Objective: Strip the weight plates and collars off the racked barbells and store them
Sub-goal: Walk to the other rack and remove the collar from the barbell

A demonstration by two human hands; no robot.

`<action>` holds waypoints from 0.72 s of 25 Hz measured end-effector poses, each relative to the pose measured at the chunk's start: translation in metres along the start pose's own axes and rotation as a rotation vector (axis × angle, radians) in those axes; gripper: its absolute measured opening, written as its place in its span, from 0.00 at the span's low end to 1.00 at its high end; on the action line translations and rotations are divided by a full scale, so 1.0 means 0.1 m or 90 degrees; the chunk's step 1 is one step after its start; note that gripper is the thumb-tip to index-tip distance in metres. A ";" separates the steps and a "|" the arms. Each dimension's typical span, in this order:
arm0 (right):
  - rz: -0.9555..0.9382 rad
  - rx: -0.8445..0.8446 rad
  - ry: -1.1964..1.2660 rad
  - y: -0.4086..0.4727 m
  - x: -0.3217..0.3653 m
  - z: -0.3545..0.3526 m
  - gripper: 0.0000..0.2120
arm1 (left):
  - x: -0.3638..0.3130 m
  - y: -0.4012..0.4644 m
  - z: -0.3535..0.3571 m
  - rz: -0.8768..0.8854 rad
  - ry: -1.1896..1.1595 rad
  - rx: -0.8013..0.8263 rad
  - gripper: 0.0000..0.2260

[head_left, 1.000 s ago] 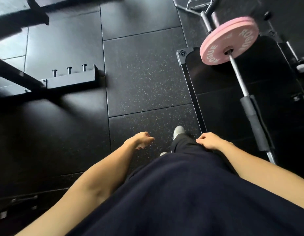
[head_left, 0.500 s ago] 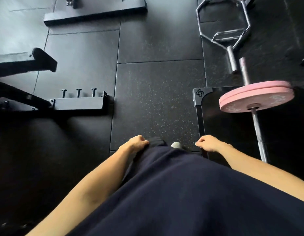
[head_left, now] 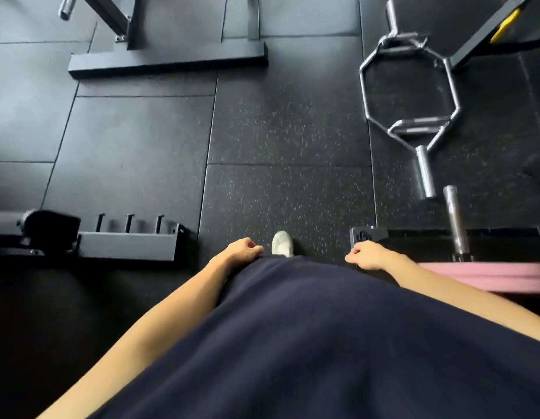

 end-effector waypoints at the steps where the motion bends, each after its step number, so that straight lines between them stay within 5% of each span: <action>1: 0.000 -0.010 -0.004 0.14 0.18 -0.31 0.08 | -0.14 0.17 -0.31 0.001 -0.003 -0.003 0.16; 13: -0.054 0.001 -0.078 1.93 2.06 -3.03 0.06 | -1.12 1.84 -2.81 -0.050 -0.053 0.037 0.17; 18: -0.075 0.010 -0.150 2.85 2.99 -4.42 0.06 | -1.41 2.40 -4.01 -0.101 -0.102 -0.036 0.18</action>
Point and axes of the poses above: each hand's wrist, its own y-axis towards the middle knuckle, its own z-axis out of the palm, x = y × z, the point moved 6 cm from there along y, towards the middle knuckle, and after that the axes turned 7 degrees about -y, right-handed, at the moved point
